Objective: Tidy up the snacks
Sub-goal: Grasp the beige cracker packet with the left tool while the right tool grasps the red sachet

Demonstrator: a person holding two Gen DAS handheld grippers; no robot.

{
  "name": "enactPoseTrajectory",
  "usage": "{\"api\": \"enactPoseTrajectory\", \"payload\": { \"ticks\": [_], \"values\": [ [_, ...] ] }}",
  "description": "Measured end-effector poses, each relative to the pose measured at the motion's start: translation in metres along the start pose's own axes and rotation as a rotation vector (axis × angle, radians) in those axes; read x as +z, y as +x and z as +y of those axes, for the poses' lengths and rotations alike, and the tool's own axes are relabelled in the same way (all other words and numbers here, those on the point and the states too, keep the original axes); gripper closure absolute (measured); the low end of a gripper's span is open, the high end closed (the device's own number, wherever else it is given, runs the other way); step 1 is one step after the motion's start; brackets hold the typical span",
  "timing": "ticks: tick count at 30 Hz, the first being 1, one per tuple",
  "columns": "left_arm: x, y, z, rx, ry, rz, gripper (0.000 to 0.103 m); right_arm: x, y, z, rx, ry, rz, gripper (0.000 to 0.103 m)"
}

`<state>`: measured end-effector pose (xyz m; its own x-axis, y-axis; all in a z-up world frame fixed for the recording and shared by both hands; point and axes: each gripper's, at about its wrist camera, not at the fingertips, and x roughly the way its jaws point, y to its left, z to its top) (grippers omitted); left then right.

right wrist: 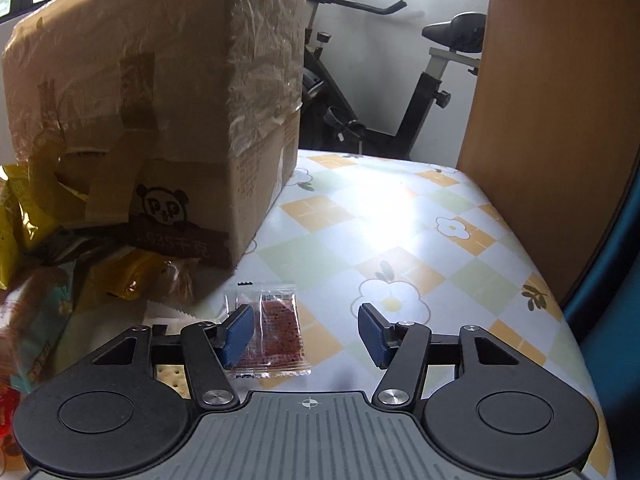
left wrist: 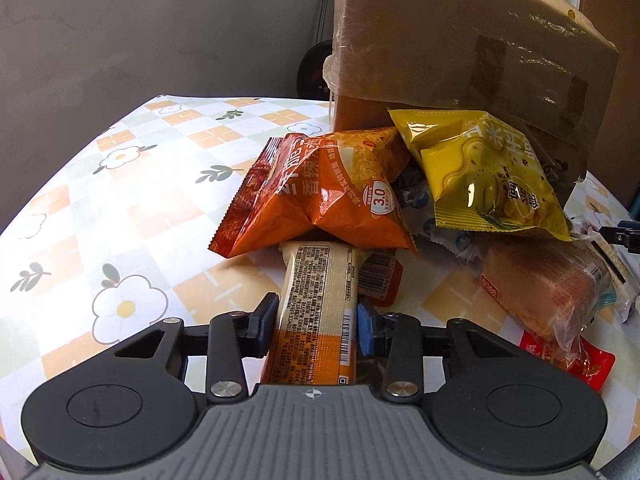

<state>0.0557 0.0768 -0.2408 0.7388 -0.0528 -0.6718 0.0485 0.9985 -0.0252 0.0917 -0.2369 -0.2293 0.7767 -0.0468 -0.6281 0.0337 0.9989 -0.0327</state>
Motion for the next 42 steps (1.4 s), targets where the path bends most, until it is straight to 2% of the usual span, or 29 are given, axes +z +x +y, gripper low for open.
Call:
{"api": "enactPoseTrajectory", "payload": {
  "ticks": [7,12,14,17,19,24,30,39,42],
  "values": [
    [-0.002,-0.001,-0.002,0.010,-0.003,-0.007,0.061,-0.002,0.002,0.025,0.040,-0.122,-0.010,0.050],
    [-0.004,-0.002,-0.002,0.014,-0.004,-0.014,0.061,0.003,0.012,0.020,0.044,-0.065,0.004,0.049],
    [-0.004,-0.002,-0.001,0.013,-0.003,-0.016,0.060,0.003,0.015,0.013,0.054,-0.021,0.002,0.044],
    [-0.005,-0.003,-0.001,0.015,-0.002,-0.021,0.060,-0.001,0.015,0.006,0.070,0.028,-0.004,0.044],
    [-0.006,-0.003,-0.001,0.015,0.000,-0.023,0.060,-0.004,0.012,0.007,0.066,0.029,-0.010,0.044],
    [-0.007,-0.003,-0.004,0.025,0.016,-0.028,0.059,-0.007,0.009,0.009,0.092,0.012,-0.022,0.055],
    [-0.006,-0.003,0.000,0.015,0.005,-0.029,0.058,-0.007,0.008,0.009,0.109,0.013,-0.024,0.058],
    [0.011,0.012,0.003,-0.009,-0.036,-0.006,0.049,-0.008,0.008,0.010,0.108,0.012,-0.026,0.057],
    [0.012,0.014,-0.001,0.007,-0.024,-0.010,0.048,-0.008,0.008,0.009,0.108,0.011,-0.026,0.057]
  ]
}}
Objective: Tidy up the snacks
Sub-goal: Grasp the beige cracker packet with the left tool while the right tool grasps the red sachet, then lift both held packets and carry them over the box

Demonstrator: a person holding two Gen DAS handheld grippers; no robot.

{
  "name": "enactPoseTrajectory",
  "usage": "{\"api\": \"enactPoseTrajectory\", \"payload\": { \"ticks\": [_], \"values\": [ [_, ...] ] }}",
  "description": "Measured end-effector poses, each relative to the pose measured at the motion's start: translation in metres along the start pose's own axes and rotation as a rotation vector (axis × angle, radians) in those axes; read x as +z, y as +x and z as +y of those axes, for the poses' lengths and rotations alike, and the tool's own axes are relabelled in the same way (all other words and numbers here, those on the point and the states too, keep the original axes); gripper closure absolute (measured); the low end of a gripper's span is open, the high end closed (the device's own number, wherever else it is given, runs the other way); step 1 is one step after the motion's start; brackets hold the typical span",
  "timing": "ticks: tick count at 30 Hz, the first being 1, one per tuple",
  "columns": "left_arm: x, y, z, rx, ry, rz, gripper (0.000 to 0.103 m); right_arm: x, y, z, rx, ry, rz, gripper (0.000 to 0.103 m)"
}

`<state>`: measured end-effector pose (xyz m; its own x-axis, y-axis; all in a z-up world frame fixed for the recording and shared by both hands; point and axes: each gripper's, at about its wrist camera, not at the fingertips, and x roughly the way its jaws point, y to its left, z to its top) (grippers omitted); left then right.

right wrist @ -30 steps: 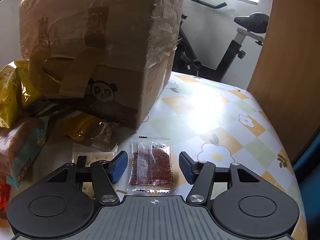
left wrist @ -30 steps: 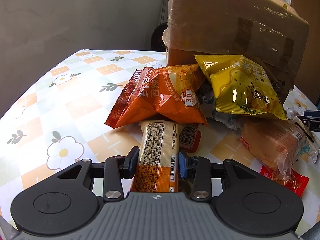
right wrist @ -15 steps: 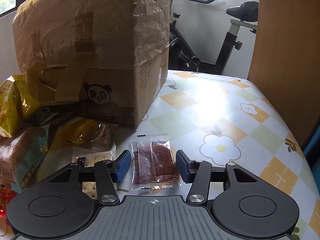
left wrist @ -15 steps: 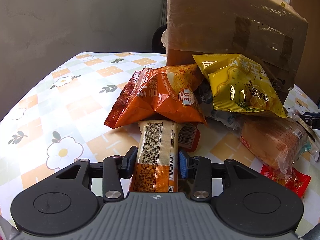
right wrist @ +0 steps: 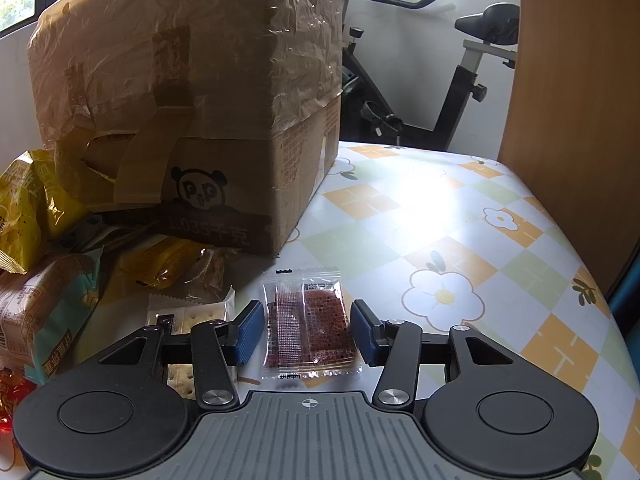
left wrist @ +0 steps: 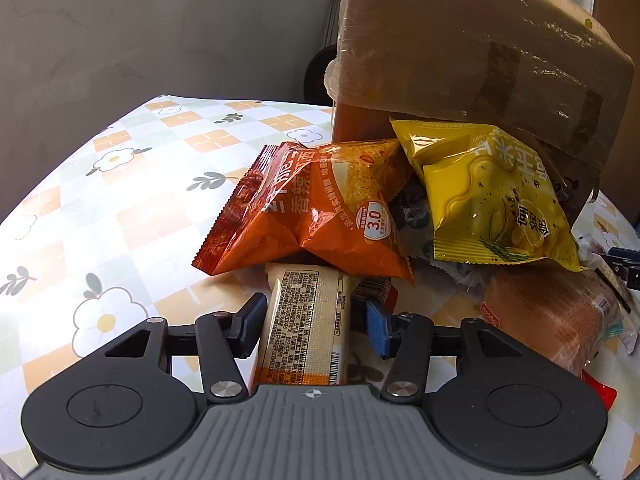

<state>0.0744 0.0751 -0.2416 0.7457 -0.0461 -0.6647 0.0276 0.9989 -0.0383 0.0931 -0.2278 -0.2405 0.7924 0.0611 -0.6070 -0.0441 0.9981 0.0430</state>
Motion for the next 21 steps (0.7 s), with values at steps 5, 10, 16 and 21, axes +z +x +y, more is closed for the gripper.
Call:
{"api": "enactPoseTrajectory", "payload": {
  "ticks": [5,10,16,21],
  "values": [
    [-0.007,-0.006,-0.004,0.002,0.027,-0.007,0.062,0.000,0.000,0.000,0.000,0.000,0.000,0.057],
    [-0.015,-0.017,-0.002,-0.020,0.018,0.004,0.063,0.000,0.000,-0.001,-0.006,0.001,0.000,0.057],
    [-0.022,-0.029,-0.006,-0.029,-0.009,-0.008,0.063,0.000,-0.001,-0.001,-0.001,-0.001,-0.001,0.058],
    [-0.026,-0.033,-0.019,-0.058,0.020,-0.018,0.063,0.000,-0.002,0.003,-0.005,-0.018,-0.010,0.063]
  ]
}}
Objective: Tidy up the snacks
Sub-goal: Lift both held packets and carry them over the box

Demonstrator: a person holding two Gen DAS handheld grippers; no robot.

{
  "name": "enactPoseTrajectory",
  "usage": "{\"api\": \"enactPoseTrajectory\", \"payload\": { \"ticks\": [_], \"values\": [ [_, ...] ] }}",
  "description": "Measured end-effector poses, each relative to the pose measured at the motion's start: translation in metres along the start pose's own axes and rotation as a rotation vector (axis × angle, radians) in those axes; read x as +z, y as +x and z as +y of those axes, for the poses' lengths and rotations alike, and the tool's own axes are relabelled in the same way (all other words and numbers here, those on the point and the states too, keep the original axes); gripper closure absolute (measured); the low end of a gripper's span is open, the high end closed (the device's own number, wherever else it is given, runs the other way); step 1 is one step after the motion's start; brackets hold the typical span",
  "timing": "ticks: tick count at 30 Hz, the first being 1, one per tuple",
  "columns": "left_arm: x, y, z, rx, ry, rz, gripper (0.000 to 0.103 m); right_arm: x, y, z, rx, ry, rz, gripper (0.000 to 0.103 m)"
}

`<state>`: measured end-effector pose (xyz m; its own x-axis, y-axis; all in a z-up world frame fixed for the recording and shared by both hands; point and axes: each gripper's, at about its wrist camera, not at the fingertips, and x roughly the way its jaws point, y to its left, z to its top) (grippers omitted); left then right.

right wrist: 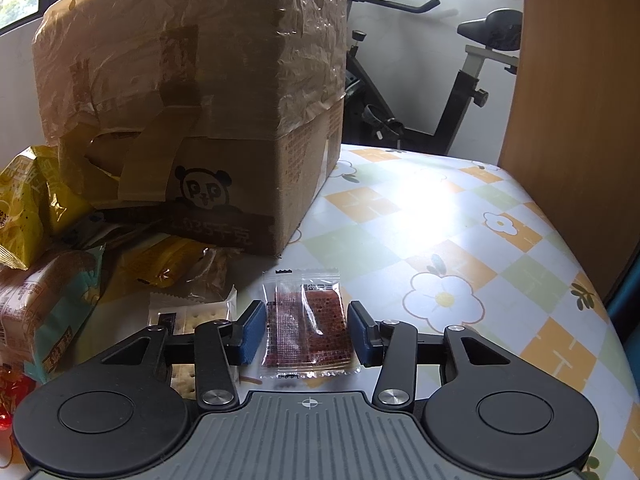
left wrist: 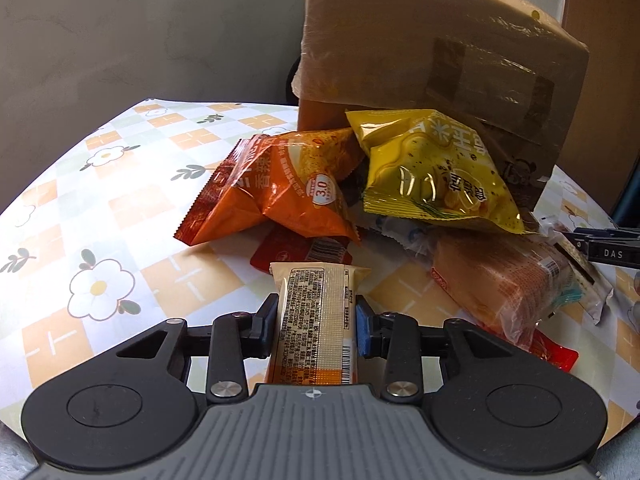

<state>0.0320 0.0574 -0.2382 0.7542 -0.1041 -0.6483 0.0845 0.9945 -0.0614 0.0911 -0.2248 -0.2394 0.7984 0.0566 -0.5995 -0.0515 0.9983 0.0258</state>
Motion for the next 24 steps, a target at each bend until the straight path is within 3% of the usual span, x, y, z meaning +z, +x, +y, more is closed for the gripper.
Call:
{"api": "enactPoseTrajectory", "payload": {
  "ticks": [24],
  "values": [
    [0.009,-0.014,0.009,0.081,-0.056,-0.069,0.063,-0.006,-0.018,-0.007,-0.027,0.053,-0.114,0.064]
  ]
}}
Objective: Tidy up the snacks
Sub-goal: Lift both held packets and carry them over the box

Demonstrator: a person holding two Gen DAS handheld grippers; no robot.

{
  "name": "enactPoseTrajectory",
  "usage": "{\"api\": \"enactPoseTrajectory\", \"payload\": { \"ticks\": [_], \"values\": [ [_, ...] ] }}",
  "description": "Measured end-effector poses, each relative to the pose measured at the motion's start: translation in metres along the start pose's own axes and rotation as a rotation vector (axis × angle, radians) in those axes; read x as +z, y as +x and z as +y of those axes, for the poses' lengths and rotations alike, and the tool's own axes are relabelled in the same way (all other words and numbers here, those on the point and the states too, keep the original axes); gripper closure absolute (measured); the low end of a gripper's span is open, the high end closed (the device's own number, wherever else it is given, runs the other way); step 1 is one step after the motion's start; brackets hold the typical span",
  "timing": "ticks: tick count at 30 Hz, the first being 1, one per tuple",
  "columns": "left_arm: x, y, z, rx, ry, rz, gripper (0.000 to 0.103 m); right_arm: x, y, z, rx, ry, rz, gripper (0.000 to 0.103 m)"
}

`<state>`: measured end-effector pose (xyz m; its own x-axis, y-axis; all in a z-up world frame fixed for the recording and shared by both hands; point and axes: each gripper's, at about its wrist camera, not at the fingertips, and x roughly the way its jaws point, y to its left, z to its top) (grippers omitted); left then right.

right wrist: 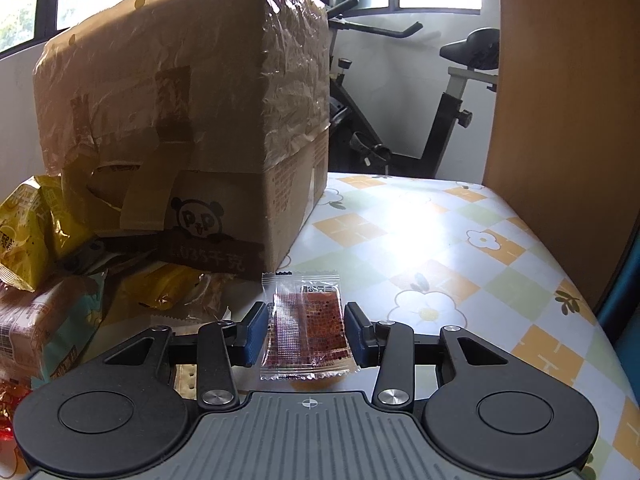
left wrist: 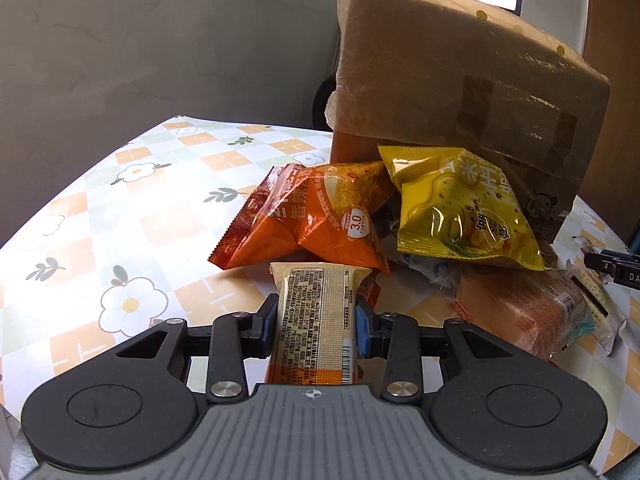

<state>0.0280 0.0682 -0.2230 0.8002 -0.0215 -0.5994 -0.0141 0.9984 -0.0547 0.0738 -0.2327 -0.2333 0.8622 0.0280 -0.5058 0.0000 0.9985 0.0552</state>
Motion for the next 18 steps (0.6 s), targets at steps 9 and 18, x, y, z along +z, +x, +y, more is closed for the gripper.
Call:
{"api": "enactPoseTrajectory", "payload": {
  "ticks": [9,18],
  "values": [
    [0.021,-0.010,0.018,0.020,-0.073,-0.055,0.063,0.001,-0.024,-0.007,-0.019,0.043,-0.048,0.064],
    [0.021,-0.027,0.009,-0.023,-0.070,-0.059,0.063,0.009,-0.049,-0.006,0.019,0.103,-0.104,0.064]
  ]
}}
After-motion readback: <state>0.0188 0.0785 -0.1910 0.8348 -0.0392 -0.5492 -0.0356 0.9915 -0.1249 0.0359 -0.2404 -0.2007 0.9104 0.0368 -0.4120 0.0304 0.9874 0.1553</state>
